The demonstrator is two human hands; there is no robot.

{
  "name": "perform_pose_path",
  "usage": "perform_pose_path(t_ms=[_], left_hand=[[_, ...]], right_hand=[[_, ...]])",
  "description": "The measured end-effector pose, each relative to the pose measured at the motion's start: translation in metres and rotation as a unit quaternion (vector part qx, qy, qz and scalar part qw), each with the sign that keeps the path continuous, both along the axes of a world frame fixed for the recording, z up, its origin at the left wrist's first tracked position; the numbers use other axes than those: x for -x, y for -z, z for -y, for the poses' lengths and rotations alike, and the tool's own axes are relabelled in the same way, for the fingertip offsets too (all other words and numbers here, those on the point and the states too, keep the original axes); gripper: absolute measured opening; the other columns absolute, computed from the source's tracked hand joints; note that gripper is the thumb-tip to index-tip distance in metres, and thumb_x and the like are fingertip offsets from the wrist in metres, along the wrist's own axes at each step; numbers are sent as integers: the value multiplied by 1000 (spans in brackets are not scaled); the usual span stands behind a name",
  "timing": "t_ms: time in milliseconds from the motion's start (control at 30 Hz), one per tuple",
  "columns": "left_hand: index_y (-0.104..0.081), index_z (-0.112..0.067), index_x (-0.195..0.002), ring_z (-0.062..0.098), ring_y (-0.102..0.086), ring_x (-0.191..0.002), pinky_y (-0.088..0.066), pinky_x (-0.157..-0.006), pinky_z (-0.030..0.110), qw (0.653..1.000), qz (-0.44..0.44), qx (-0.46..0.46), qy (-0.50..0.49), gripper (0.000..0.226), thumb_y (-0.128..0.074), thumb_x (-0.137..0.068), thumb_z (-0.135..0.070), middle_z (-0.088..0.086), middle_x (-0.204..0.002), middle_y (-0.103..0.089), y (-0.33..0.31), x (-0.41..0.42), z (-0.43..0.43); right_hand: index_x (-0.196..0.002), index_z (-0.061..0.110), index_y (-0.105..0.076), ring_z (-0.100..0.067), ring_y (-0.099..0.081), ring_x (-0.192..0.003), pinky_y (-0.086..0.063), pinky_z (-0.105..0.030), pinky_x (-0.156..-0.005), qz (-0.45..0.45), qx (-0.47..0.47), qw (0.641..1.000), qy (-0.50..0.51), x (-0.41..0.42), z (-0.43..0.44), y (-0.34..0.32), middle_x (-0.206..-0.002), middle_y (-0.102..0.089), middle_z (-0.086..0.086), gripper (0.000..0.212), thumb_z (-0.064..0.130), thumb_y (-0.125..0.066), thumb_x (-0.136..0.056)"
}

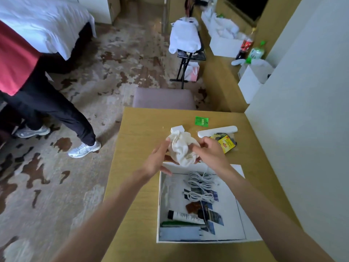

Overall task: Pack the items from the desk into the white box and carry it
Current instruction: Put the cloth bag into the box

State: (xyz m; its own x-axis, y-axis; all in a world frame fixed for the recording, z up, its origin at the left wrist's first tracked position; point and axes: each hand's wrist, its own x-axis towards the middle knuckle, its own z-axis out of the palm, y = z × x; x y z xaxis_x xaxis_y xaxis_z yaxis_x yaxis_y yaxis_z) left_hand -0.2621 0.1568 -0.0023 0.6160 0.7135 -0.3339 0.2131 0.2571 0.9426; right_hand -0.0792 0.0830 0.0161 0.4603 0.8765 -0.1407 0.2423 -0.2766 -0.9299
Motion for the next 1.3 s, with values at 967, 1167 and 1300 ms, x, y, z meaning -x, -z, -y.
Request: perform_pose_path(t_ms=[967, 1167, 1300], left_hand=[[-51, -14, -120, 11, -59, -99, -50, -40, 22, 688, -246, -680, 57, 38, -63, -85, -20, 2, -132, -55, 22, 55, 112], [-40, -24, -132, 9, -45, -123, -54, -86, 29, 810, -301, -504, -16, 50, -54, -88, -44, -8, -137, -44, 51, 73, 108], [-43, -25, -127, 13, -56, -109, -52, -84, 37, 888, -300, -345, -48, 43, -53, -90, -44, -6, -129, -53, 56, 70, 96]], right_hand=[[-103, 13, -67, -23, -73, -84, -58, -34, -67, -242, 143, 935, -218, 26, 52, 29, -94, -75, -9, 46, 46, -80, -72], [-105, 26, -59, -13, -66, -93, -55, -36, -86, -88, 191, 957, -199, 24, 45, 54, -100, -69, 7, 26, 34, -72, -84], [-119, 28, -51, -6, -60, -95, -51, -26, -78, 31, 213, 944, -248, 38, 36, 66, -112, -63, 9, 34, 31, -66, -89]])
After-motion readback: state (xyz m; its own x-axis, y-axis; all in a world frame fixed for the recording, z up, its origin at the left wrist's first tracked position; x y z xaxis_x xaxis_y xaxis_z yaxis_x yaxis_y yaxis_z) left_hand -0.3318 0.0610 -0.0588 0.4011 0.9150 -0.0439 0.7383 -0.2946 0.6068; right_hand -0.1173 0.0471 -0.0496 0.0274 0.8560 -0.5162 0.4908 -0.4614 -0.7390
